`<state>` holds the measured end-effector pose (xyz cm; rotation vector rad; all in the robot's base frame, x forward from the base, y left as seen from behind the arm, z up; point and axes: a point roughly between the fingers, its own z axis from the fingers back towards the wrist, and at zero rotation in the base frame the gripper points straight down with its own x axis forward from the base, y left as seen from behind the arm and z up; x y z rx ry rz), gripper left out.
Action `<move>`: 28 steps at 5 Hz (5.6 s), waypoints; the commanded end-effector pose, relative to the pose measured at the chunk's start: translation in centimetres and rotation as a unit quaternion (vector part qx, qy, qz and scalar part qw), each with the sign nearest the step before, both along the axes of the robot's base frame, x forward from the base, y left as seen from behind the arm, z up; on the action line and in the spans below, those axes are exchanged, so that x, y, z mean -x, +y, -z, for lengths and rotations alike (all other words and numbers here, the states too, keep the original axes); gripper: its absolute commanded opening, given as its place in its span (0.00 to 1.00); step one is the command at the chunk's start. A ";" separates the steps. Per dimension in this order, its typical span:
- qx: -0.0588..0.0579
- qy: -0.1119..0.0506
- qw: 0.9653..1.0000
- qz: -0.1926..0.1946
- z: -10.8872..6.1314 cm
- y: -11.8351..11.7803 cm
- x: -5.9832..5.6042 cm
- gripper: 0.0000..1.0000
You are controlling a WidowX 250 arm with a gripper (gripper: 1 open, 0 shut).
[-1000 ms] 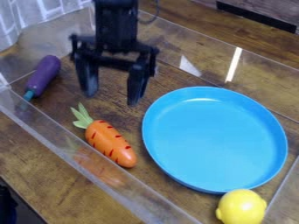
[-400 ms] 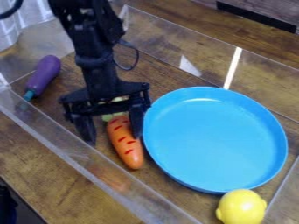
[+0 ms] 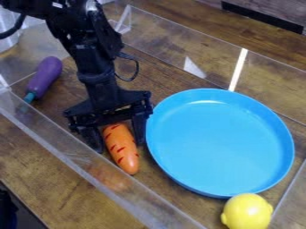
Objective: Put the carrot on the blue tray
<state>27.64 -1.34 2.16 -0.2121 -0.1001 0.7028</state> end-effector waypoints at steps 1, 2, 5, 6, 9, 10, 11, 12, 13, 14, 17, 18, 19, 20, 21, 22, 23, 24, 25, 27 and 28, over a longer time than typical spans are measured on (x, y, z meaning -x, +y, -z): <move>-0.003 -0.007 1.000 -0.015 0.0 1.0 -0.3 1.00; -0.006 -0.006 1.000 -0.021 0.2 1.4 -0.5 1.00; -0.014 -0.003 0.999 -0.047 0.4 2.3 -0.7 1.00; -0.016 -0.001 0.998 -0.057 0.5 2.5 -0.8 1.00; -0.022 0.005 0.996 -0.091 0.7 3.2 -0.8 1.00; -0.023 0.007 0.994 -0.102 0.7 3.5 -0.8 1.00; -0.026 0.009 0.993 -0.112 0.7 3.8 -0.8 1.00; -0.028 0.011 0.992 -0.124 0.7 4.1 -0.8 1.00; -0.030 0.011 0.991 -0.127 0.8 4.1 -0.9 0.00; -0.031 0.007 0.992 -0.120 0.2 4.0 -1.0 0.00; -0.032 -0.005 0.994 -0.101 -2.8 3.5 -0.8 0.00; -0.016 -0.014 0.996 -0.090 -5.6 2.9 -1.1 0.00; -0.003 -0.022 0.997 -0.080 -9.0 1.8 -1.6 0.00; 0.001 -0.027 0.998 -0.054 -10.8 -0.2 -1.5 0.00; -0.009 -0.027 0.999 -0.036 -10.3 -2.1 -0.9 0.00; -0.020 -0.029 0.999 -0.035 -9.6 -2.4 -0.4 0.00; -0.028 -0.031 0.998 -0.041 -9.1 -2.9 0.1 0.00; -0.033 -0.039 0.998 -0.043 -9.1 -3.9 0.3 0.00; -0.040 -0.044 0.997 -0.039 -8.7 -5.0 0.4 0.00; -0.053 -0.054 0.996 -0.044 -8.0 -5.5 0.4 0.00; -0.061 -0.063 0.995 -0.044 -7.6 -5.6 0.4 0.00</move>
